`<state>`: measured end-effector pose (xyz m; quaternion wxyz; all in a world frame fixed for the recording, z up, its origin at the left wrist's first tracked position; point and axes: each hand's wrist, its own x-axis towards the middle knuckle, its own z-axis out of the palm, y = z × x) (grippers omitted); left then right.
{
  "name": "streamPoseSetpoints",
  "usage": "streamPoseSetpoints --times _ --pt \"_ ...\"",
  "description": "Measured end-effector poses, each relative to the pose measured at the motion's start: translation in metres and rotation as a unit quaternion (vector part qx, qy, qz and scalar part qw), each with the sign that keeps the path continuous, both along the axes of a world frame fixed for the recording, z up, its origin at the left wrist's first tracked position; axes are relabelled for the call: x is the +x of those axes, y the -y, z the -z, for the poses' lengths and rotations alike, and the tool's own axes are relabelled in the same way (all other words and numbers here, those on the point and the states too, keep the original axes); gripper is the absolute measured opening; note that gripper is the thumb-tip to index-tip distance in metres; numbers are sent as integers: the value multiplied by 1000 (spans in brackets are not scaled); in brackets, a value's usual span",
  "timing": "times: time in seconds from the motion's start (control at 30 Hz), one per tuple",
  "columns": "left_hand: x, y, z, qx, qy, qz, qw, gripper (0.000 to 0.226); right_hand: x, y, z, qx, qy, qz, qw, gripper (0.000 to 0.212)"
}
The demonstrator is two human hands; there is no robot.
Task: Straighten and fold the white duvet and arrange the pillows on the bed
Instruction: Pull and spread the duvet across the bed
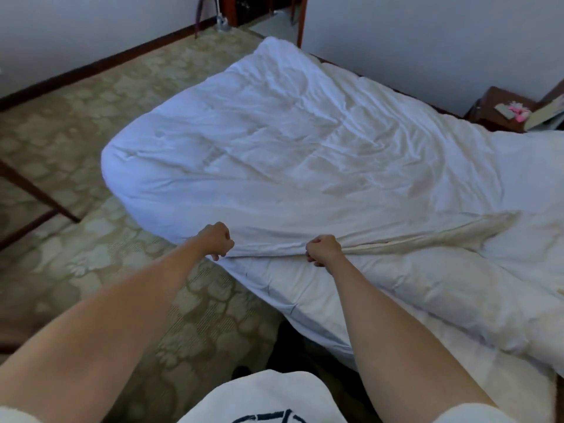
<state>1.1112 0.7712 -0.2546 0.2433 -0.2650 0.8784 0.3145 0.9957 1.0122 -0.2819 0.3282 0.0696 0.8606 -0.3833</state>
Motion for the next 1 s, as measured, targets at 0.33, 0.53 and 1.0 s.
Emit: streamPoseSetpoints --times 0.33,0.53,1.0 --pt "7 15 115 -53 13 79 995 66 22 48 109 -90 174 155 968 114" --pt "-54 26 188 -43 45 154 986 77 -2 95 200 -141 174 370 902 123" --pt "-159 61 242 -140 -30 100 985 83 -96 204 186 -347 184 495 775 36"
